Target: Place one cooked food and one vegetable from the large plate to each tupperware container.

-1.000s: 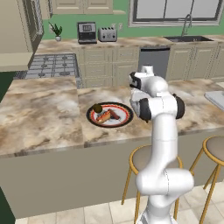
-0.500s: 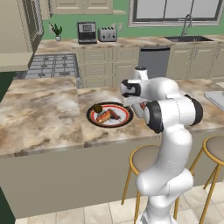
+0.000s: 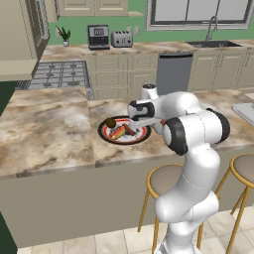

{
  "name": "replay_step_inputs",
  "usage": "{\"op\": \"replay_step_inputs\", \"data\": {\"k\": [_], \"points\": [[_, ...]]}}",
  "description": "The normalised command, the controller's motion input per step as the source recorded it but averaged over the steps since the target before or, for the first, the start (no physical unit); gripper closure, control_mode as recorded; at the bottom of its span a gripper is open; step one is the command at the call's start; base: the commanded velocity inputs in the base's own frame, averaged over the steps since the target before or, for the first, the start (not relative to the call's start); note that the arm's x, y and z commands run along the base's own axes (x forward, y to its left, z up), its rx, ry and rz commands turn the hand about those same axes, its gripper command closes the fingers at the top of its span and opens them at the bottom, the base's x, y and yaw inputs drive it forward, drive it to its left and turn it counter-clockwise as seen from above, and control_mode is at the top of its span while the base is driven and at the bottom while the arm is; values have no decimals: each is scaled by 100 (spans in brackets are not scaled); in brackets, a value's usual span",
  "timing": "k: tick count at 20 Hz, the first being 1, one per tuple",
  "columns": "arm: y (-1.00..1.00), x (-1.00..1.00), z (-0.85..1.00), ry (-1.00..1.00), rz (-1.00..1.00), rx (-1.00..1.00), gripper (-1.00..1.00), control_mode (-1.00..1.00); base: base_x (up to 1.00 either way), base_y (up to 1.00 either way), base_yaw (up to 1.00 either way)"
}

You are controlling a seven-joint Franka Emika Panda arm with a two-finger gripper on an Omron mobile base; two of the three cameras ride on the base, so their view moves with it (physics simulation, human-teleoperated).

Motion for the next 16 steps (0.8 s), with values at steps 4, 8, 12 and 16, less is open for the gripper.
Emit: {"op": "replay_step_inputs", "data": {"k": [4,8,12,16], "points": [[3,41,1,3,1,0,-100,-100,0,0,0],[41,21,-20,1,7,0,-100,-100,0,0,0],[42,15,-38,0,5,0,-100,-100,0,0,0],[-2,42,-18,-1,4,0,-100,-100,0,0,0]]}}
